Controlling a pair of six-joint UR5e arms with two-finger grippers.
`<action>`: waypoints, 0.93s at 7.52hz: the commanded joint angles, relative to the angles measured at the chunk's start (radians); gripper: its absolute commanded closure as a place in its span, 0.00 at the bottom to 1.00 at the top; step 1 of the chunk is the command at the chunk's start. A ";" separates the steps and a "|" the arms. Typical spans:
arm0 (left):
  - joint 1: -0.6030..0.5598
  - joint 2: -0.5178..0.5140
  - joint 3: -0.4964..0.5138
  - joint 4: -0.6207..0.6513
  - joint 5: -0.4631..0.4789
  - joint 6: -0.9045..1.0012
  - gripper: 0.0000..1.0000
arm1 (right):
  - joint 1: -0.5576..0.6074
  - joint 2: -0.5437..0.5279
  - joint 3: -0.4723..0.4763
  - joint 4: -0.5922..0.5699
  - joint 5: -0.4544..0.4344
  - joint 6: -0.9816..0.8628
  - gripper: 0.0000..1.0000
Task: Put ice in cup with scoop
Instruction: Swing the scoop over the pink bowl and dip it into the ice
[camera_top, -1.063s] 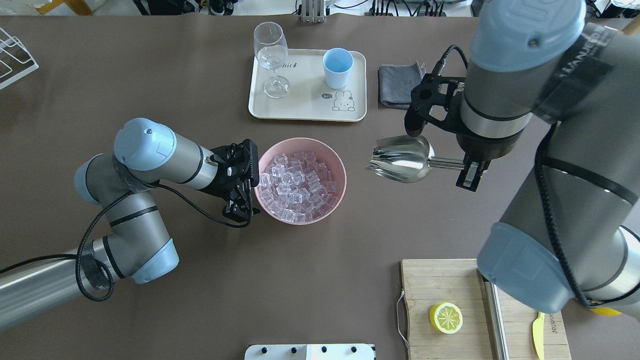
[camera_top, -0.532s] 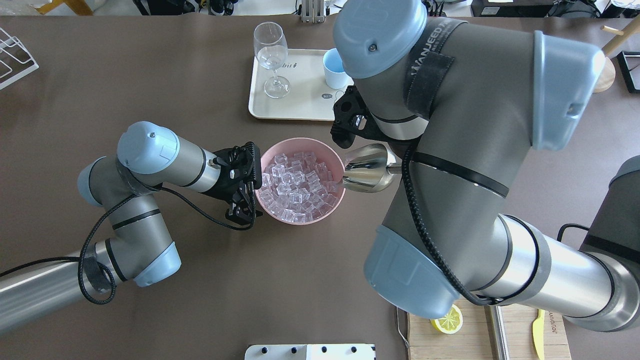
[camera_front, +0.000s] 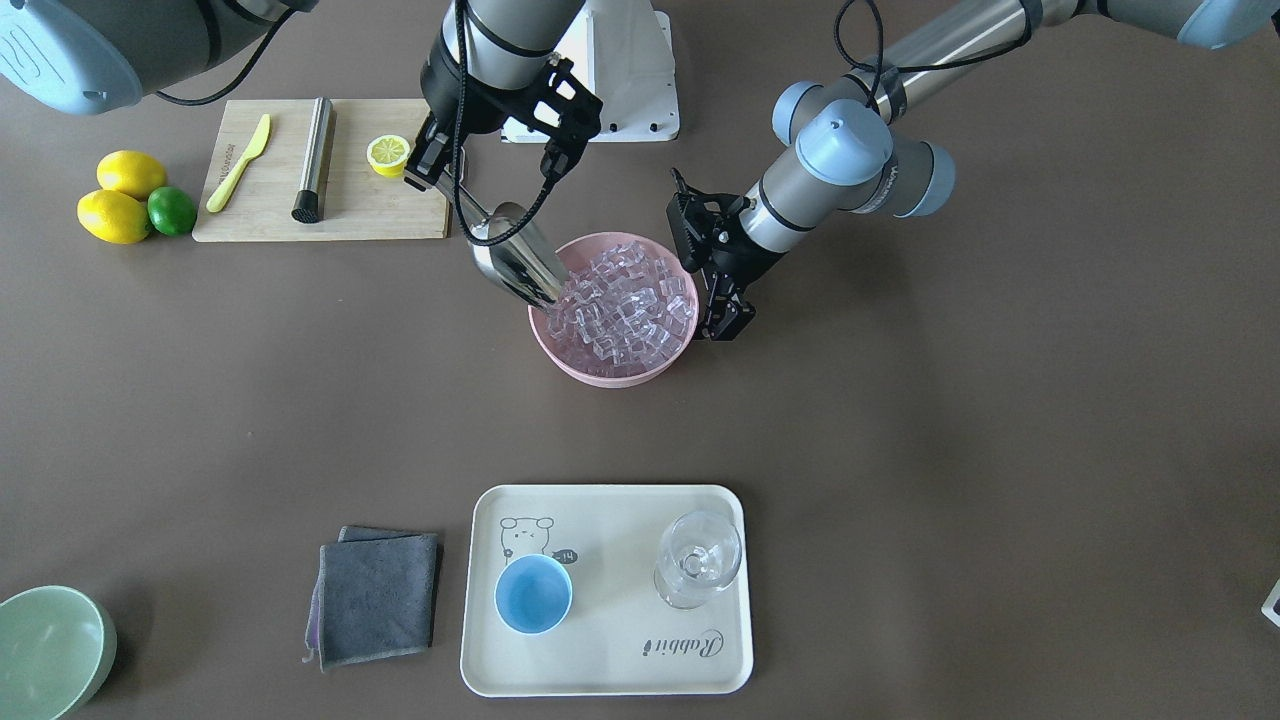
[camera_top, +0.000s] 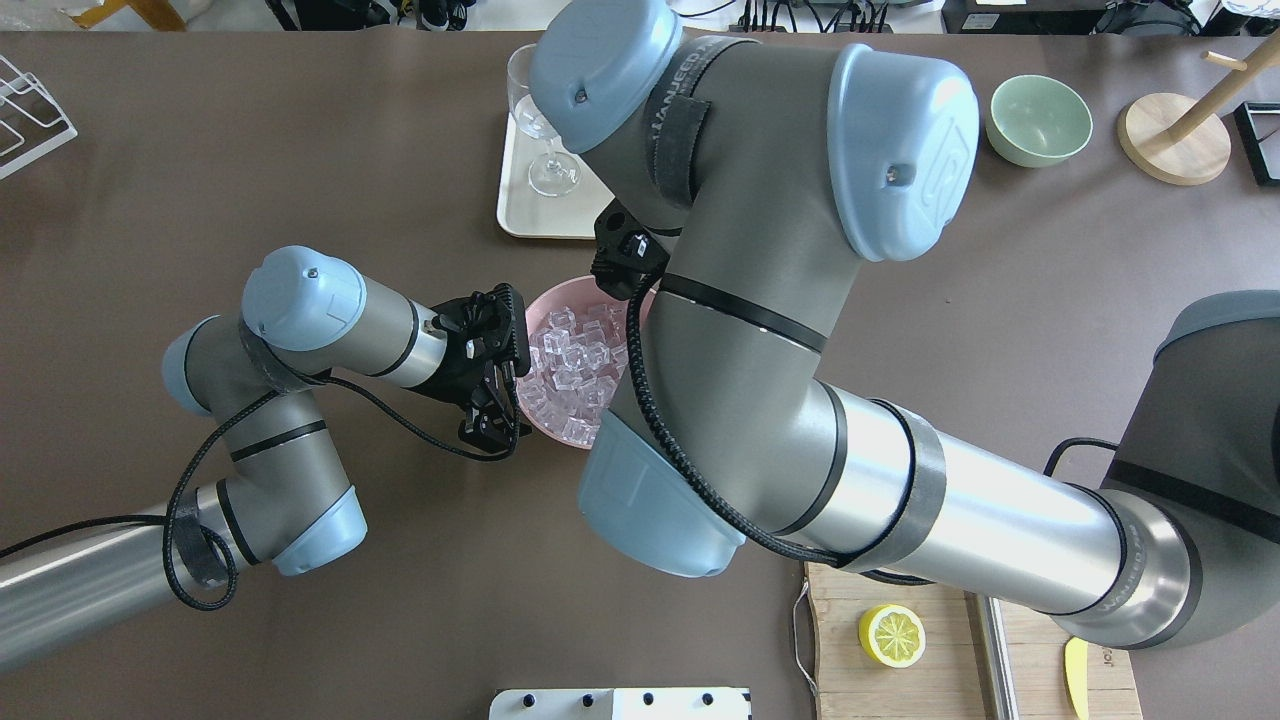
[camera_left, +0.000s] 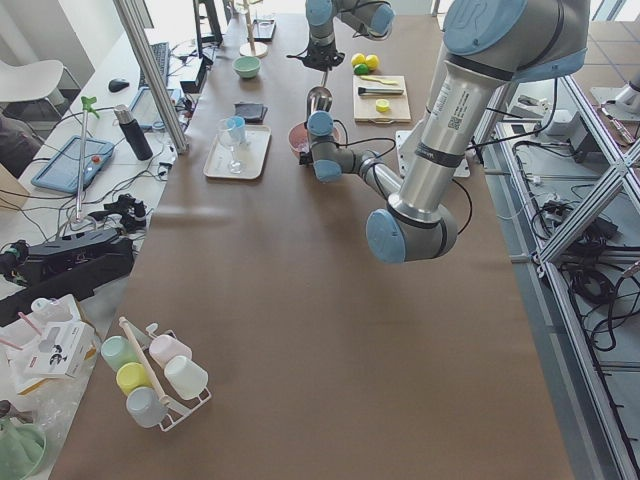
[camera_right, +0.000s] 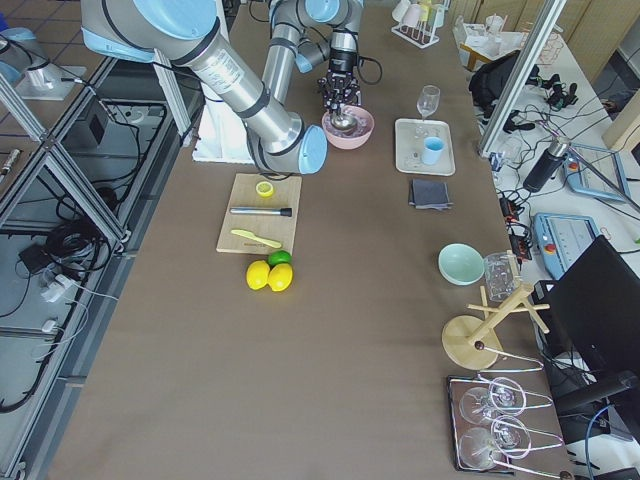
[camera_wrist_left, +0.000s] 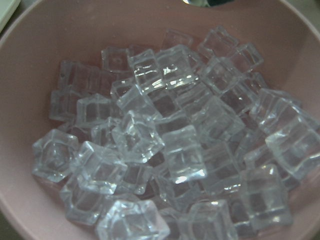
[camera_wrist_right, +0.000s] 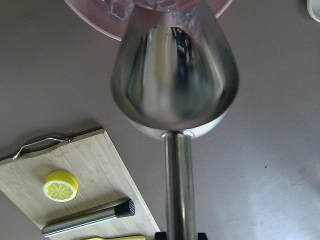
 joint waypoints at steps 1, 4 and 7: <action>0.000 0.000 0.008 -0.003 0.001 -0.003 0.01 | -0.046 0.043 -0.100 -0.001 -0.050 -0.021 1.00; 0.000 0.000 0.009 -0.003 0.001 -0.005 0.01 | -0.074 0.053 -0.182 0.078 -0.075 -0.021 1.00; 0.000 0.000 0.009 -0.003 0.001 -0.005 0.01 | -0.086 0.028 -0.197 0.197 -0.076 -0.005 1.00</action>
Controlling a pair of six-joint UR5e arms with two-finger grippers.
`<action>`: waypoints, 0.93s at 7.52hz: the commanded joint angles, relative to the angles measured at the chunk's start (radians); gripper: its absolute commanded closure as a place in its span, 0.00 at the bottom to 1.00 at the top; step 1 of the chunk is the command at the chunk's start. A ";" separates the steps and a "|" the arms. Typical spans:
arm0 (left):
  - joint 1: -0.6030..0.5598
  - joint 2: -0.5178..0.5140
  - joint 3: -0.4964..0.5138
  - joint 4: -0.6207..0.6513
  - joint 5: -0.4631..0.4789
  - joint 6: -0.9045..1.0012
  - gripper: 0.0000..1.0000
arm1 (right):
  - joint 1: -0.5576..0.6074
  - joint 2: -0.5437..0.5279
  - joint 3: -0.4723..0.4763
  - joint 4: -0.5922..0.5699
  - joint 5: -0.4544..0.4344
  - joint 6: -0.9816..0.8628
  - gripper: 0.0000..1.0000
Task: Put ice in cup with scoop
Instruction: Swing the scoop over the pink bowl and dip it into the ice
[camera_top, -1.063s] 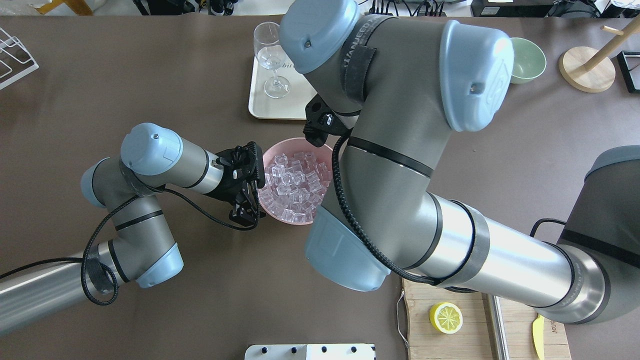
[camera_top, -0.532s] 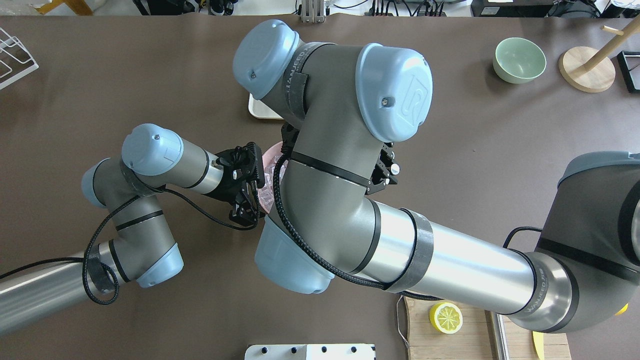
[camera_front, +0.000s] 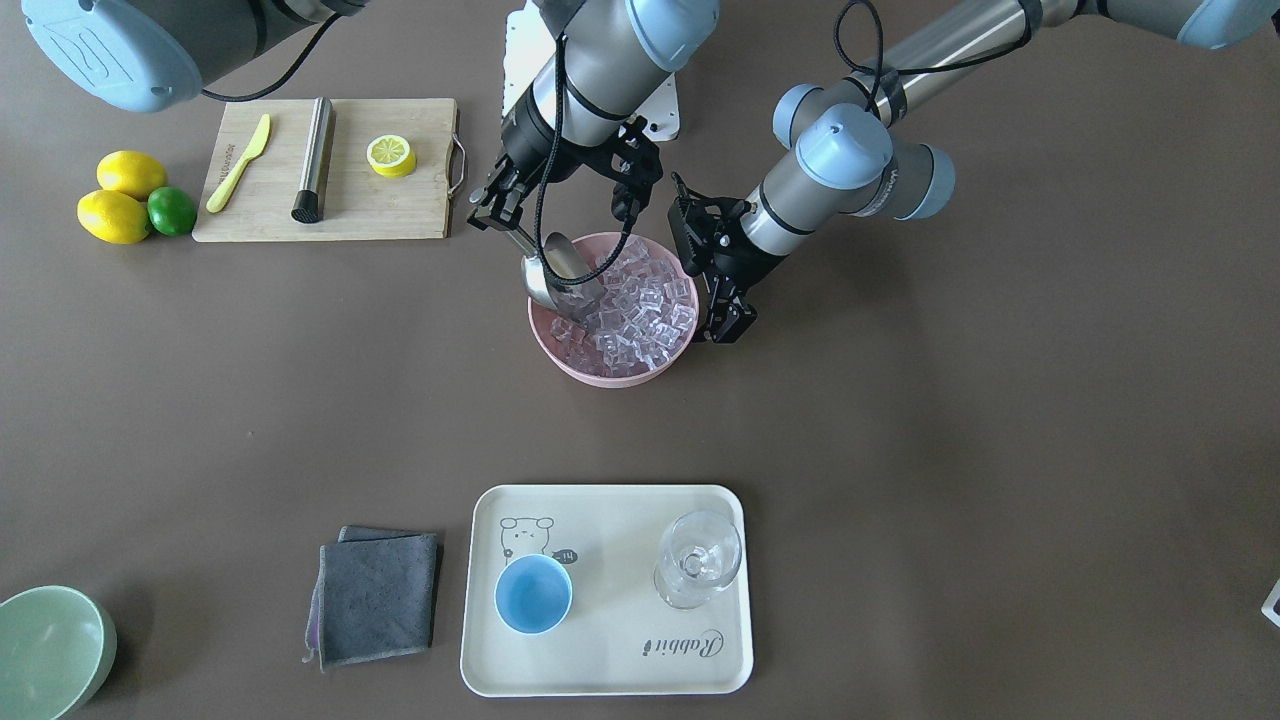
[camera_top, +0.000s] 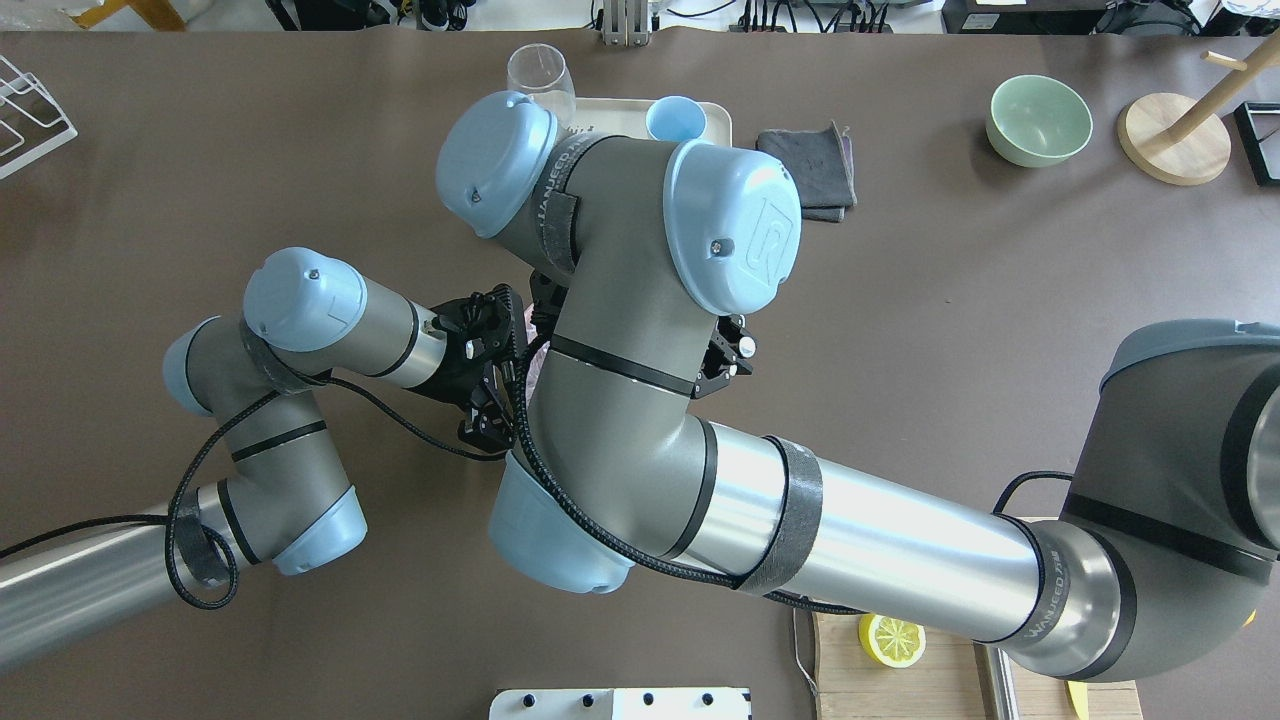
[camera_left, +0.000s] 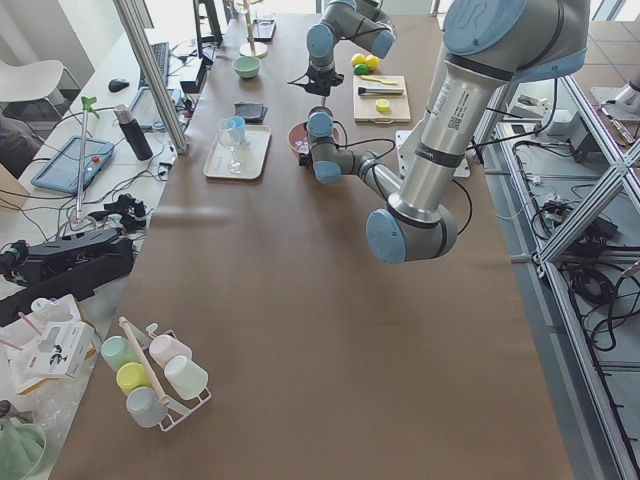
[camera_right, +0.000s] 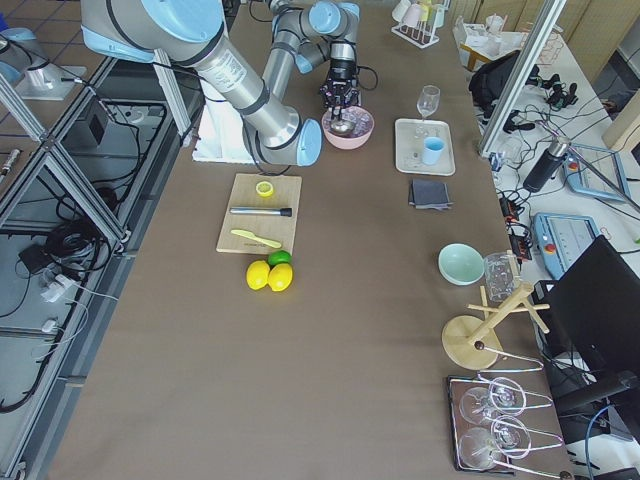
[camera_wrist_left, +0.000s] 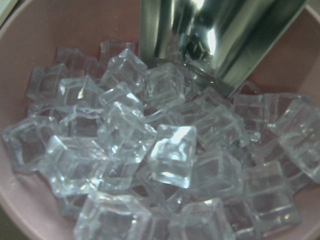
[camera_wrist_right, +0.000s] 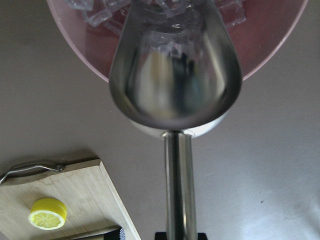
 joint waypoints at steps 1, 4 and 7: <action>0.000 0.000 0.000 0.000 0.000 0.000 0.01 | -0.007 -0.037 0.001 0.099 -0.005 0.011 1.00; 0.000 -0.002 0.000 0.000 0.000 0.000 0.01 | -0.008 -0.225 0.157 0.247 -0.016 0.019 1.00; 0.000 0.000 0.000 0.000 0.000 0.000 0.01 | -0.007 -0.320 0.182 0.440 -0.013 0.062 1.00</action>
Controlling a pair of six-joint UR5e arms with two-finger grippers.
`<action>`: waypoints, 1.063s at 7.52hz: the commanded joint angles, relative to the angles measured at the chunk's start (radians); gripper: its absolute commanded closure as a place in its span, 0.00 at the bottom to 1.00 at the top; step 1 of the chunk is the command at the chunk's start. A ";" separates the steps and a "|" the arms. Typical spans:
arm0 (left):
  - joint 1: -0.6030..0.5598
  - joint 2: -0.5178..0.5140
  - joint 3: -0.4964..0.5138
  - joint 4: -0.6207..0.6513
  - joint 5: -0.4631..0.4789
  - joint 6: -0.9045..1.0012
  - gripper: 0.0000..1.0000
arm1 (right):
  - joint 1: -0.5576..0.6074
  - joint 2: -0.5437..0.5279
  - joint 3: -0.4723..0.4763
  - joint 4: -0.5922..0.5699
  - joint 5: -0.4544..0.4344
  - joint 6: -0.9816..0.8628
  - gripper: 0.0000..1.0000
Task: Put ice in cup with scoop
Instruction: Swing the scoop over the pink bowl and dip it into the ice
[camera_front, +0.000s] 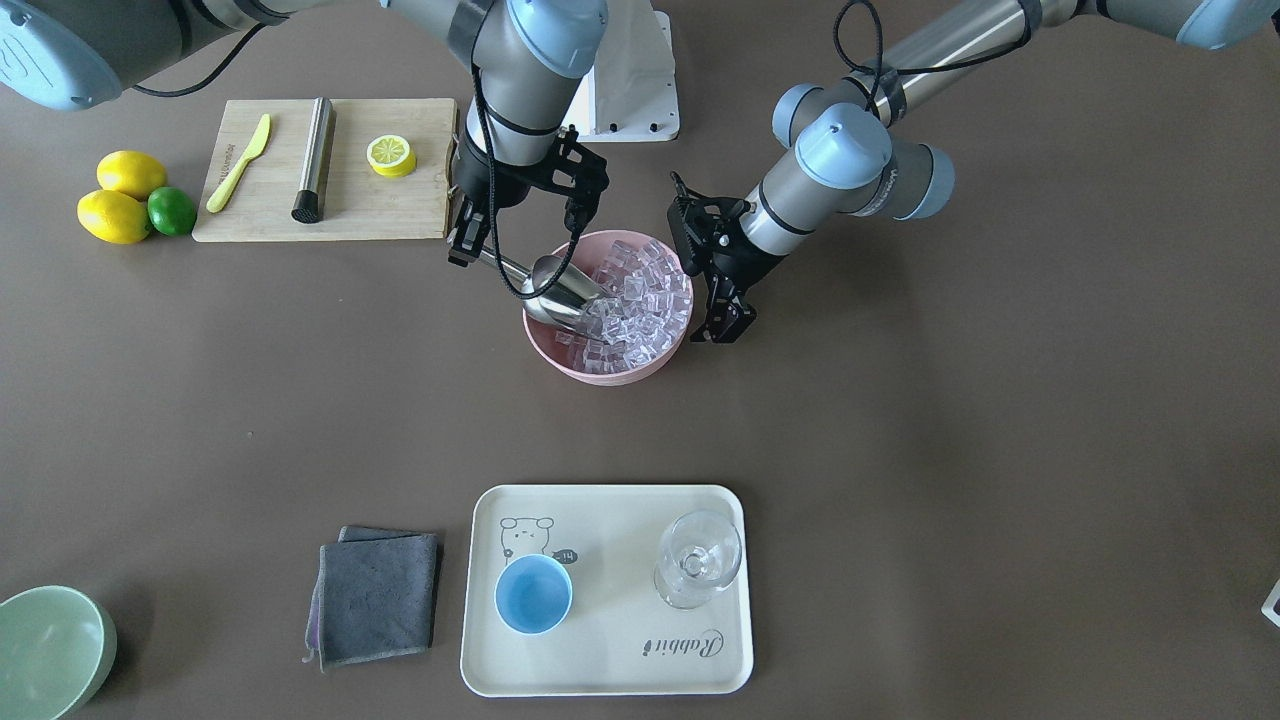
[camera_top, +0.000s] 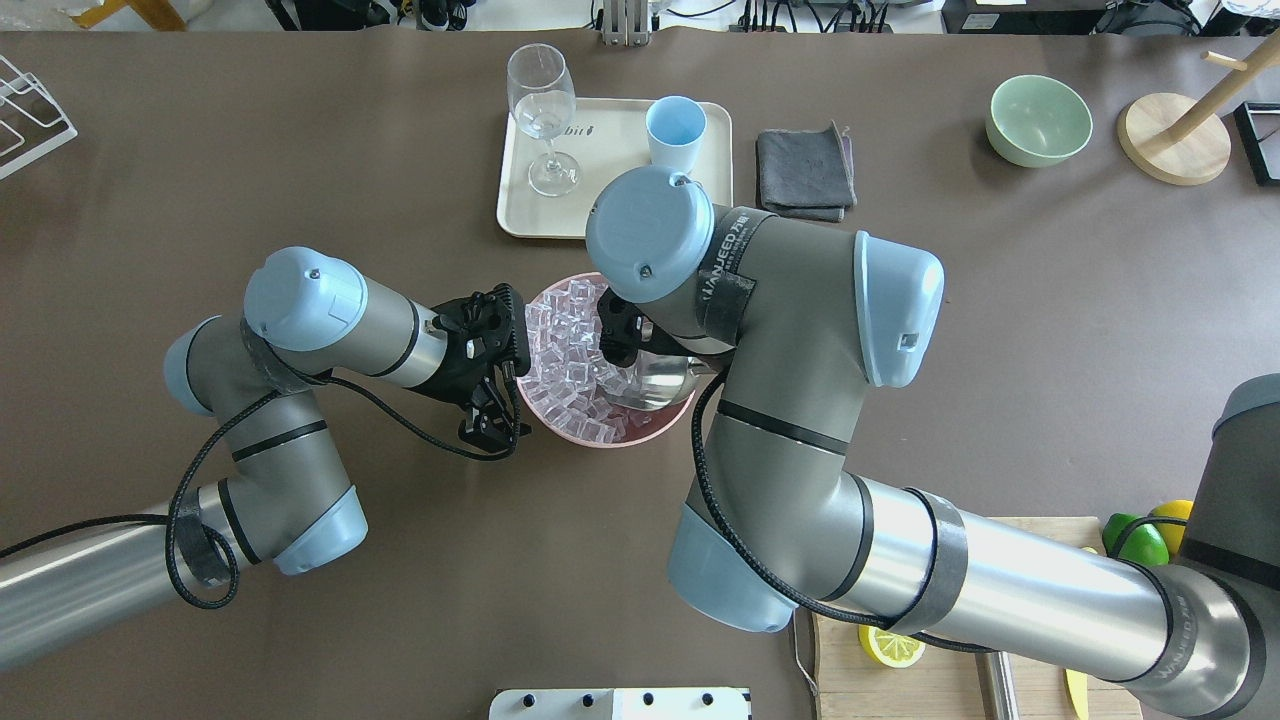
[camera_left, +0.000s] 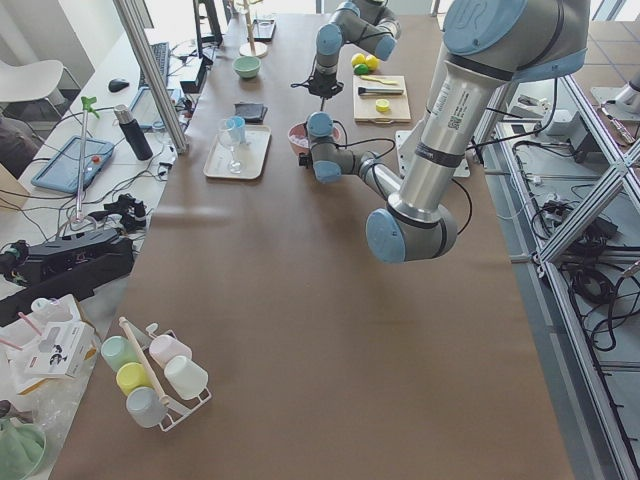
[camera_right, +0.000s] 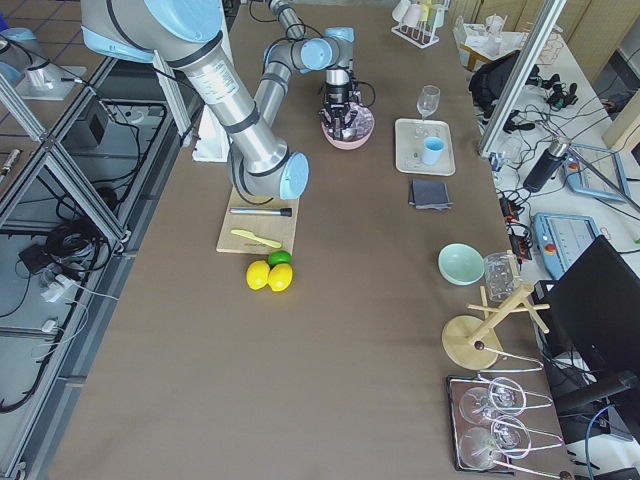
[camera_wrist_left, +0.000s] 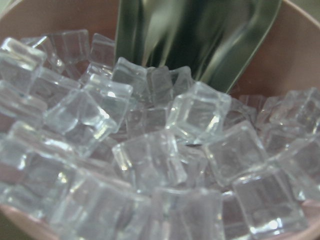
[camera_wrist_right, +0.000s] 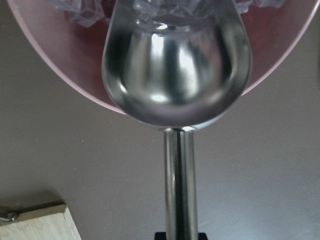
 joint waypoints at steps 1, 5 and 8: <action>0.000 0.001 0.000 -0.005 0.000 0.000 0.01 | 0.000 -0.093 0.024 0.186 0.008 0.039 1.00; -0.003 0.005 0.000 -0.006 0.000 0.000 0.01 | 0.026 -0.179 0.058 0.392 0.105 0.117 1.00; -0.003 0.000 -0.002 -0.006 0.000 -0.003 0.01 | 0.059 -0.233 0.072 0.533 0.159 0.167 1.00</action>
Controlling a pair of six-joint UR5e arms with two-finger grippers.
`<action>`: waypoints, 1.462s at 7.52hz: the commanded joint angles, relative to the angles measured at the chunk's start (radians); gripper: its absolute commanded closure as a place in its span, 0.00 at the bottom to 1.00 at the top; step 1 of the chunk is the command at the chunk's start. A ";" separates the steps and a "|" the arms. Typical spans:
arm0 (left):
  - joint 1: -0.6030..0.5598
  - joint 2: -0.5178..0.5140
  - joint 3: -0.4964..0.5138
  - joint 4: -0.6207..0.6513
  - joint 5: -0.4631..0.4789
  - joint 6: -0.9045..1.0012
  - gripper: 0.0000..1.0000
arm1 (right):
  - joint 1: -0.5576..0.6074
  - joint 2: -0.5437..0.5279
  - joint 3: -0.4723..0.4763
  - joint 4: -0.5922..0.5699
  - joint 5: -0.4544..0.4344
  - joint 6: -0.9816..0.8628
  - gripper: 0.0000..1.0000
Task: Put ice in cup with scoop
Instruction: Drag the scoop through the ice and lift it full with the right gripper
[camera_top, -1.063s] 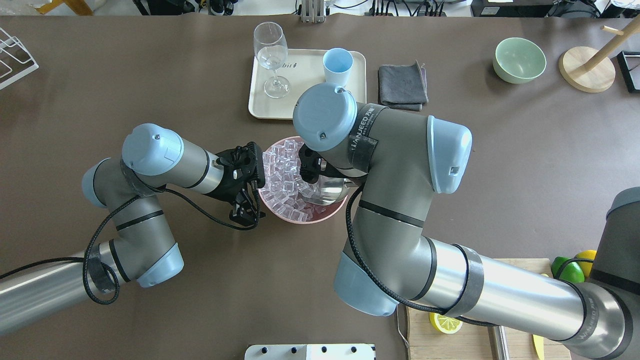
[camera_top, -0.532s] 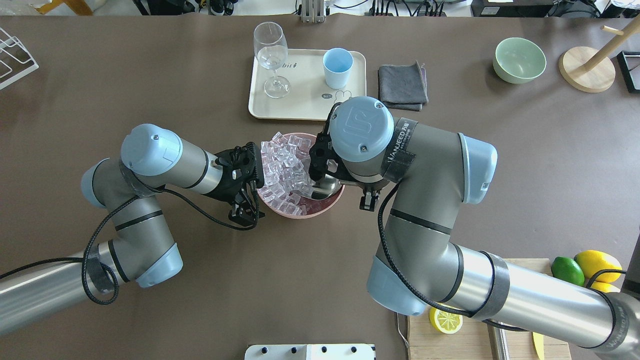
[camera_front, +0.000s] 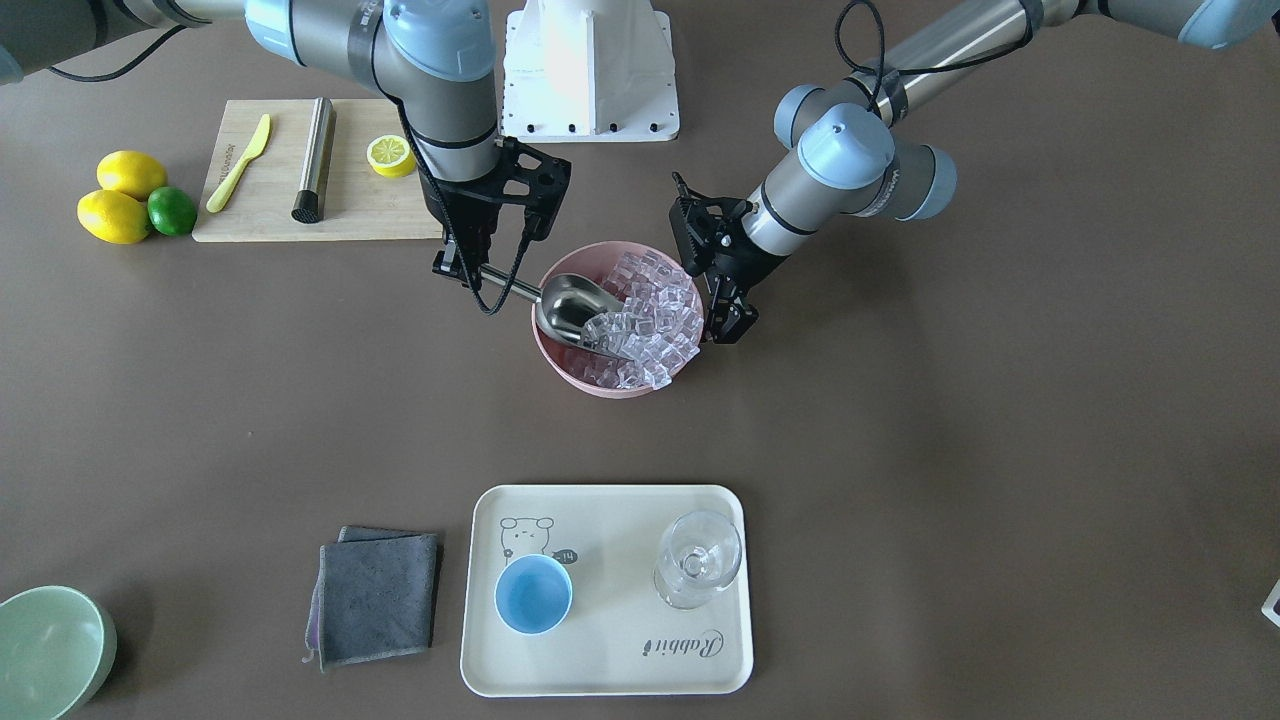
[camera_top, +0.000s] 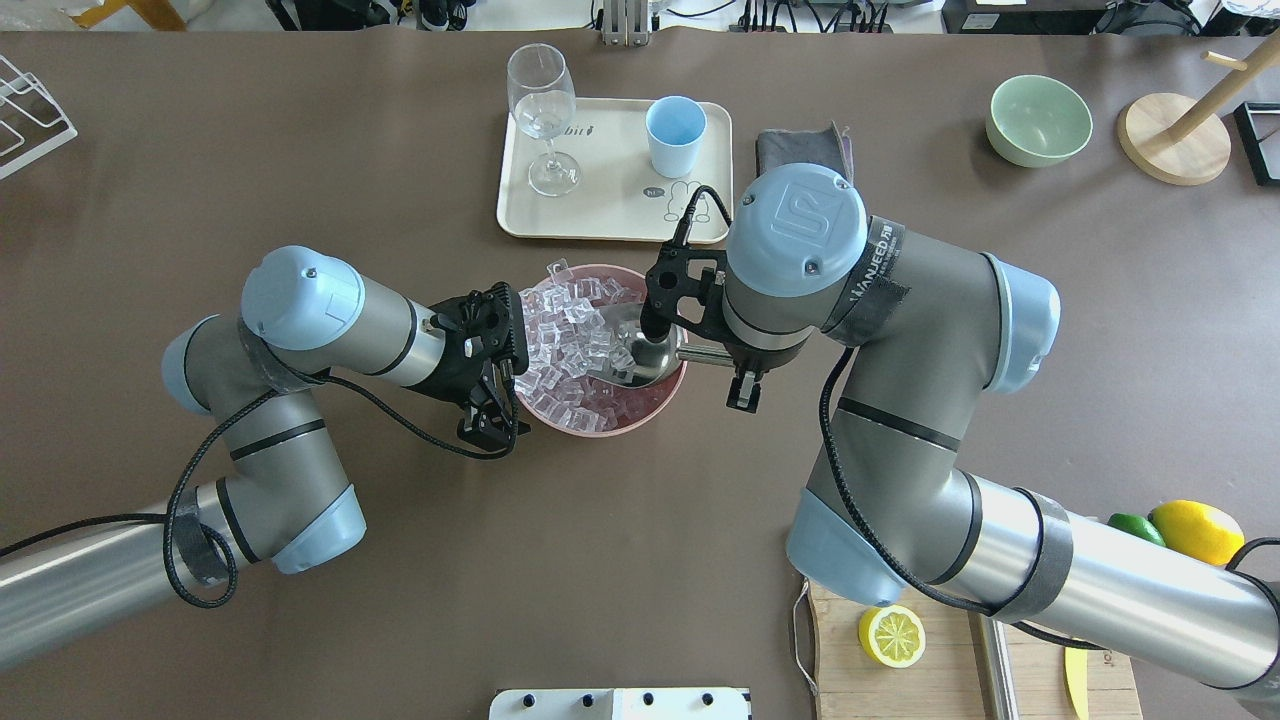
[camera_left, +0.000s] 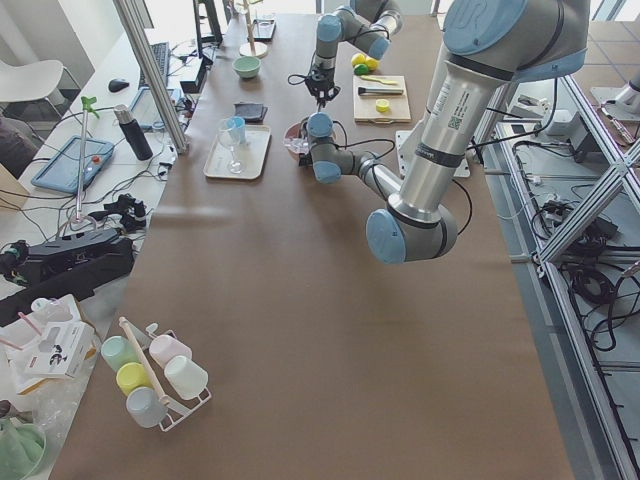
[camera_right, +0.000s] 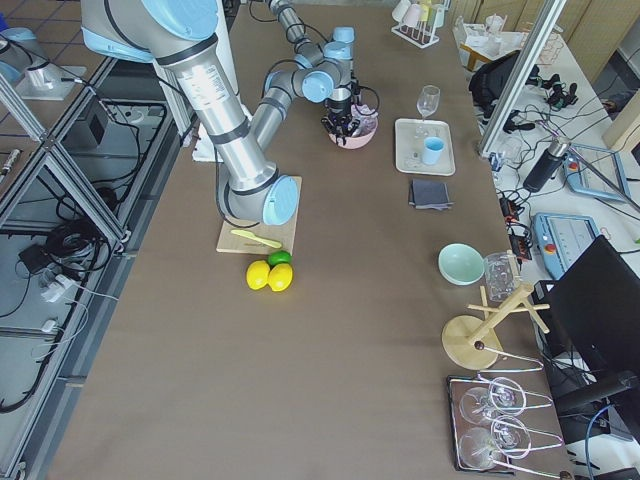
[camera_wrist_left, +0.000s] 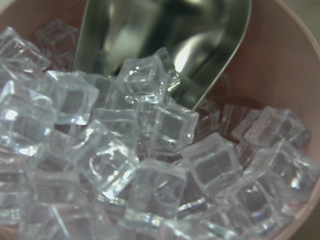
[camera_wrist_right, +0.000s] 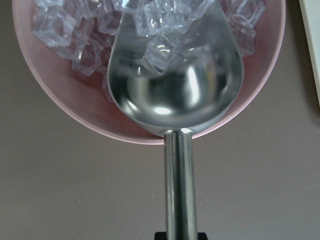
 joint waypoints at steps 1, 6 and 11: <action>-0.001 -0.003 -0.001 0.000 0.000 -0.002 0.01 | 0.010 -0.058 0.003 0.137 0.028 0.047 1.00; -0.001 0.000 0.000 0.000 0.000 -0.002 0.01 | 0.010 -0.128 0.008 0.351 0.081 0.161 1.00; 0.001 0.002 0.000 0.000 0.000 0.000 0.01 | 0.028 -0.173 0.006 0.536 0.163 0.288 1.00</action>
